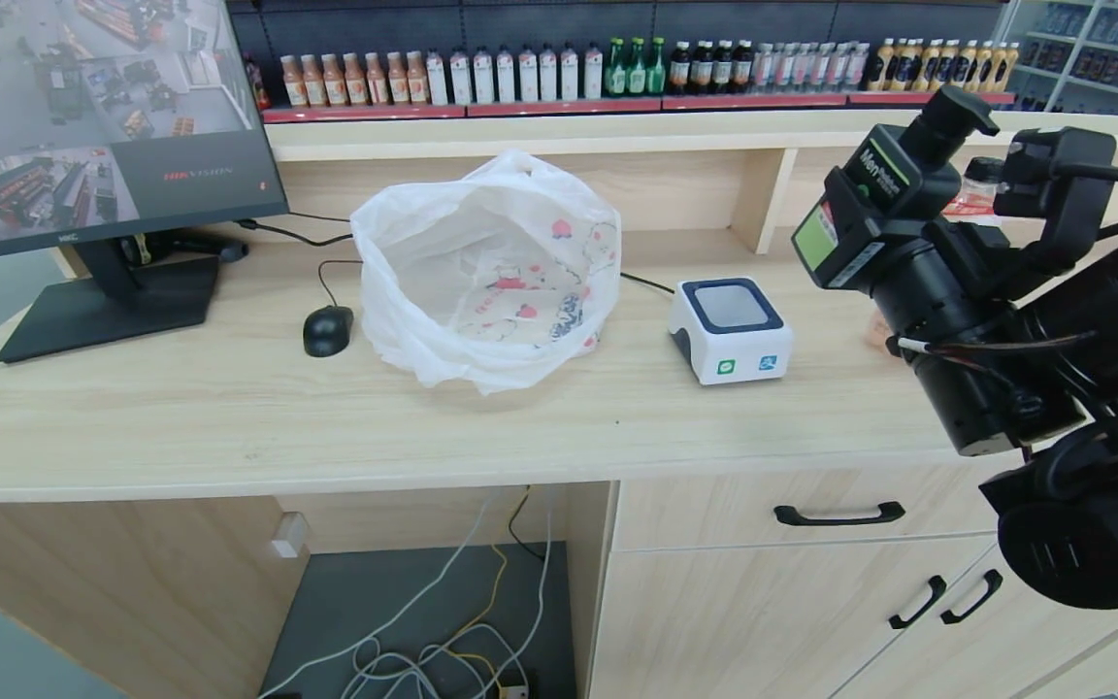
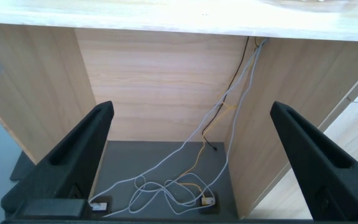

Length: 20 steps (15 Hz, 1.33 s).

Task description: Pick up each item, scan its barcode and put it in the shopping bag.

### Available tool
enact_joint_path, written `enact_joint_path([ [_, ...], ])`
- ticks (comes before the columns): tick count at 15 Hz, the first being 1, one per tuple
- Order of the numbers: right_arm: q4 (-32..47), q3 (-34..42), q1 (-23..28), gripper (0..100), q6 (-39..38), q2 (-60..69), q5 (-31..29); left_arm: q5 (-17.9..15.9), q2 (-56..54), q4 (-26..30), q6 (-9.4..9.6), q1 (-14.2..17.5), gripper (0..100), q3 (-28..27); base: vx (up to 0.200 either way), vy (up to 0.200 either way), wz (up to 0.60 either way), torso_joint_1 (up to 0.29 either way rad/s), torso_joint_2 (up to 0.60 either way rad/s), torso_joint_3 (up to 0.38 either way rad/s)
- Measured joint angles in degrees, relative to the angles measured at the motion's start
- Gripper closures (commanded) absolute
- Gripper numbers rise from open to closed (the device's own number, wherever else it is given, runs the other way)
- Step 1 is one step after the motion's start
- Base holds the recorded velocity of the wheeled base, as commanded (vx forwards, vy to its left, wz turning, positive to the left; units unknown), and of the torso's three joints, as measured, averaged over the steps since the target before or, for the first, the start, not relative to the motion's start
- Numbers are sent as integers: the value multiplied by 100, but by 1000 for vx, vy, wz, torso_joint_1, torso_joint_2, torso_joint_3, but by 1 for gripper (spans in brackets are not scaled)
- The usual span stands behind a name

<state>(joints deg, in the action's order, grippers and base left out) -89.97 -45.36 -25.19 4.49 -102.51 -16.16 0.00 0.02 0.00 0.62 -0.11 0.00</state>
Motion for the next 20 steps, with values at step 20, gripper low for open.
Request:
enact_joint_path([
  [20,809,-182,-193,100,112,2,-44,-2,0,-2,17,6,0,0,0,150,0,2,2,2],
])
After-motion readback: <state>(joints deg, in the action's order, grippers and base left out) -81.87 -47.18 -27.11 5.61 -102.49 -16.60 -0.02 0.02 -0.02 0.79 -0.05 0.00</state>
